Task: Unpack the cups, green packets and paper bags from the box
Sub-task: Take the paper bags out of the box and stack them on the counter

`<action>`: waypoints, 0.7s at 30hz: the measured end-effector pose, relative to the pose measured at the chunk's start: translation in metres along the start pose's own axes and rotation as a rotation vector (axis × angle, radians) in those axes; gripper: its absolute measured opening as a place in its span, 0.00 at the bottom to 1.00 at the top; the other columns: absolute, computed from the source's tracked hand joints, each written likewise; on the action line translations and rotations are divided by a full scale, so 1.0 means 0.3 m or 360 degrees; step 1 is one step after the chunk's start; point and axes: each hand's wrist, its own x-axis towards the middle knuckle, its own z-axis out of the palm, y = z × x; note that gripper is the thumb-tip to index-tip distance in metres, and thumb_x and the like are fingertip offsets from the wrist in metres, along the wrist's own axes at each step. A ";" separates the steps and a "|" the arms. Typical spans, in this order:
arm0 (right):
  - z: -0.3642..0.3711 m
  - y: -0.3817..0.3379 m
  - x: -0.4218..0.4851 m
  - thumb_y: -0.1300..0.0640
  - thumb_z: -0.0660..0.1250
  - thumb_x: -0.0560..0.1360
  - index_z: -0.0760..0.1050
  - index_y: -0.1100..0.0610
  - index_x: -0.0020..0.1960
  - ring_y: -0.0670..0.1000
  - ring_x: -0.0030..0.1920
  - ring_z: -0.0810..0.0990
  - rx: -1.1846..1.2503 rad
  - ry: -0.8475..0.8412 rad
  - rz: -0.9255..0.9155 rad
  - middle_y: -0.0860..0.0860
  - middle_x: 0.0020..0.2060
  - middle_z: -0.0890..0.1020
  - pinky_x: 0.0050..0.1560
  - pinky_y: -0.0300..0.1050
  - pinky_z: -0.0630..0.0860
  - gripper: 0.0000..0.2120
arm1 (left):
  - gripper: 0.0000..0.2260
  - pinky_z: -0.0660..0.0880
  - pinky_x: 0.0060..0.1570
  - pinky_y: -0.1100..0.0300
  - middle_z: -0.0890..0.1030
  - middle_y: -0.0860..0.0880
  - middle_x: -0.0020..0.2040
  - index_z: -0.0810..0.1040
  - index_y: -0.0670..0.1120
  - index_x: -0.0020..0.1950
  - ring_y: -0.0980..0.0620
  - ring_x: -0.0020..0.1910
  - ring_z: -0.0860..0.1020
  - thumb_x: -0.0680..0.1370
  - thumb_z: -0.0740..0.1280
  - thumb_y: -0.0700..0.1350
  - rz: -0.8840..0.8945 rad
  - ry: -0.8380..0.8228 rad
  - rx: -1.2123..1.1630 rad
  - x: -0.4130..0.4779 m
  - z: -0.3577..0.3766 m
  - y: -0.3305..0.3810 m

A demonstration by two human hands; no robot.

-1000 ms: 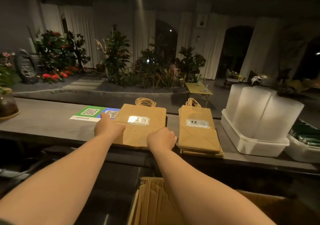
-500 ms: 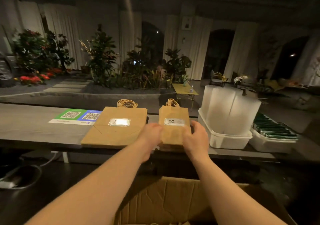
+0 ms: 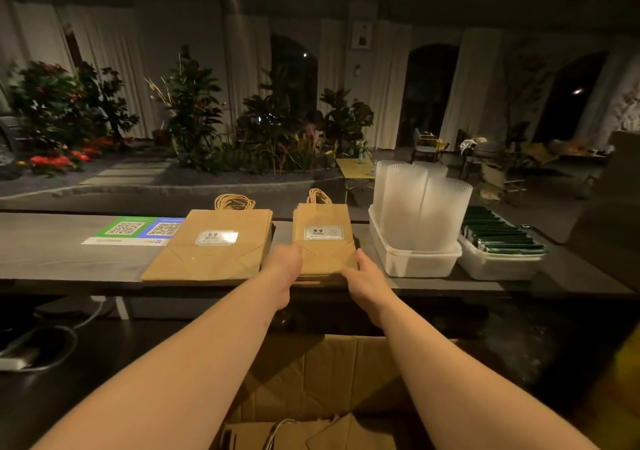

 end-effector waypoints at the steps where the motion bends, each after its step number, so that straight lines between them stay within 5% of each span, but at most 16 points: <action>1: -0.013 0.000 -0.014 0.55 0.62 0.84 0.55 0.51 0.83 0.56 0.78 0.64 0.0036 0.0024 -0.0010 0.50 0.79 0.65 0.77 0.58 0.64 0.30 | 0.16 0.66 0.57 0.51 0.76 0.47 0.59 0.74 0.46 0.70 0.48 0.54 0.72 0.86 0.56 0.48 0.0014 0.0019 0.0020 -0.004 -0.010 -0.010; 4: -0.051 0.008 -0.085 0.56 0.64 0.84 0.61 0.53 0.81 0.55 0.76 0.68 0.0146 0.0243 -0.0098 0.51 0.76 0.69 0.72 0.53 0.69 0.27 | 0.16 0.65 0.53 0.52 0.77 0.49 0.58 0.75 0.46 0.70 0.49 0.54 0.73 0.86 0.56 0.48 0.0160 0.0080 0.0106 -0.057 -0.035 -0.042; 7: -0.069 0.061 -0.197 0.57 0.65 0.83 0.72 0.51 0.72 0.50 0.65 0.77 0.0137 0.0405 -0.0194 0.50 0.65 0.79 0.65 0.47 0.76 0.18 | 0.19 0.65 0.63 0.54 0.73 0.50 0.68 0.68 0.47 0.78 0.46 0.69 0.70 0.87 0.56 0.48 0.0358 0.0068 0.0137 -0.157 -0.057 -0.096; 9: -0.052 0.138 -0.278 0.56 0.67 0.82 0.76 0.48 0.63 0.48 0.57 0.81 0.0054 0.0374 -0.0175 0.48 0.56 0.82 0.62 0.49 0.80 0.11 | 0.19 0.65 0.74 0.48 0.73 0.51 0.72 0.69 0.49 0.77 0.47 0.71 0.70 0.86 0.58 0.49 0.0400 -0.0025 0.0018 -0.219 -0.088 -0.171; 12: 0.015 0.316 -0.362 0.55 0.69 0.80 0.77 0.49 0.59 0.48 0.50 0.83 -0.0234 0.0214 0.0008 0.48 0.49 0.82 0.51 0.45 0.84 0.08 | 0.17 0.69 0.73 0.45 0.78 0.52 0.67 0.72 0.51 0.74 0.50 0.68 0.74 0.86 0.59 0.50 0.0388 -0.0132 0.0084 -0.302 -0.125 -0.326; 18: 0.103 0.687 -0.476 0.54 0.73 0.77 0.66 0.59 0.76 0.54 0.61 0.80 -0.0891 -0.0218 0.0814 0.54 0.60 0.78 0.54 0.44 0.81 0.30 | 0.13 0.75 0.67 0.47 0.82 0.55 0.57 0.76 0.52 0.68 0.55 0.59 0.79 0.85 0.61 0.50 0.0197 -0.0235 0.0376 -0.440 -0.176 -0.637; 21: 0.101 0.777 -0.493 0.52 0.75 0.75 0.54 0.59 0.82 0.59 0.70 0.74 -0.1088 -0.0262 0.0896 0.59 0.72 0.71 0.66 0.49 0.77 0.44 | 0.09 0.78 0.63 0.48 0.83 0.55 0.53 0.78 0.53 0.63 0.56 0.55 0.80 0.85 0.63 0.48 0.0186 -0.0120 0.0444 -0.452 -0.191 -0.716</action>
